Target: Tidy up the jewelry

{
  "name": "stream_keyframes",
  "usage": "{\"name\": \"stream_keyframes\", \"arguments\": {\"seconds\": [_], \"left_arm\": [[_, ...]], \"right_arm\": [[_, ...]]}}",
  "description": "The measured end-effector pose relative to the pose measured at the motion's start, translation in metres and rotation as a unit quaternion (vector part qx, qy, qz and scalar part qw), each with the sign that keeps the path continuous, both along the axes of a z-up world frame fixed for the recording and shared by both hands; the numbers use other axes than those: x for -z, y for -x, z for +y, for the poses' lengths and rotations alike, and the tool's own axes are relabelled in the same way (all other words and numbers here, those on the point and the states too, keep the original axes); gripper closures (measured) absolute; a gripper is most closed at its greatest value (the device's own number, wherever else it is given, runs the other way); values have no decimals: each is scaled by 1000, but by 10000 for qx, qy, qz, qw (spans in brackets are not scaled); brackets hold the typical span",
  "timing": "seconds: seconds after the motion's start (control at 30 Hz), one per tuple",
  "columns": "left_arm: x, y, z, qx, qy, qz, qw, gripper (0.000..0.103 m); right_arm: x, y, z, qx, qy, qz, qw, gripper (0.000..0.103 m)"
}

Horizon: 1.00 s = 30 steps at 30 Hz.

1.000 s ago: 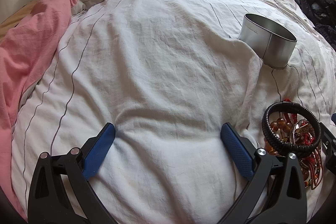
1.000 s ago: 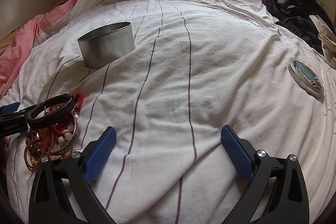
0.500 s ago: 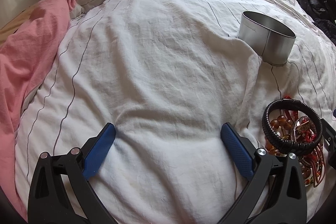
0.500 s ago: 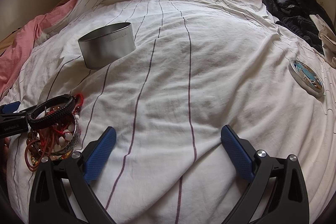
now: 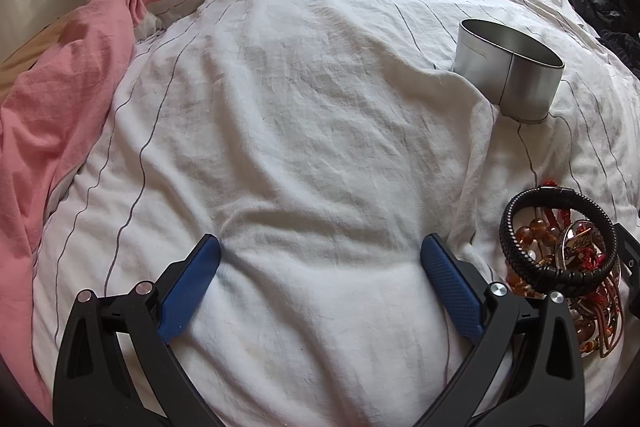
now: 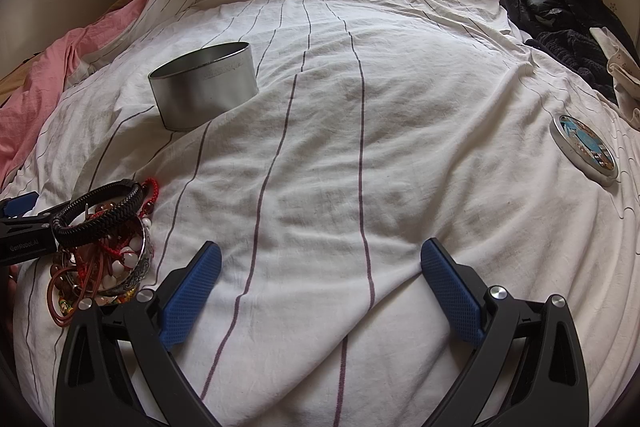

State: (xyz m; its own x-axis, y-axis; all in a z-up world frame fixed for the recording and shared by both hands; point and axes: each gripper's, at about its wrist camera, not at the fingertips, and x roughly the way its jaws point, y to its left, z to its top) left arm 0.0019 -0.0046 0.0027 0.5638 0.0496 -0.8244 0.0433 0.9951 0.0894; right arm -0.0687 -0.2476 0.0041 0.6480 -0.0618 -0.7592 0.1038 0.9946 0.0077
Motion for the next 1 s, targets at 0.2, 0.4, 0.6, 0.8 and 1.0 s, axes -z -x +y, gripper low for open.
{"name": "stream_keyframes", "arguments": {"seconds": [0.2, 0.4, 0.6, 0.8, 1.0], "left_arm": [[0, 0, 0, 0, -3, -1, 10000, 6], [0, -1, 0, -21, 28, 3, 10000, 6], [1, -1, 2, -31, 60, 1, 10000, 6], [1, -1, 2, -29, 54, -9, 10000, 6], [1, 0, 2, -29, 51, -10, 10000, 6]], "right_arm": [[0, 0, 0, -2, -6, -4, 10000, 7], [0, 0, 0, -1, -6, -3, 10000, 7], [0, 0, 0, -1, -7, -2, 10000, 7], [0, 0, -1, -2, -8, -2, 10000, 7], [0, 0, 0, -2, -9, 0, 10000, 7]]}}
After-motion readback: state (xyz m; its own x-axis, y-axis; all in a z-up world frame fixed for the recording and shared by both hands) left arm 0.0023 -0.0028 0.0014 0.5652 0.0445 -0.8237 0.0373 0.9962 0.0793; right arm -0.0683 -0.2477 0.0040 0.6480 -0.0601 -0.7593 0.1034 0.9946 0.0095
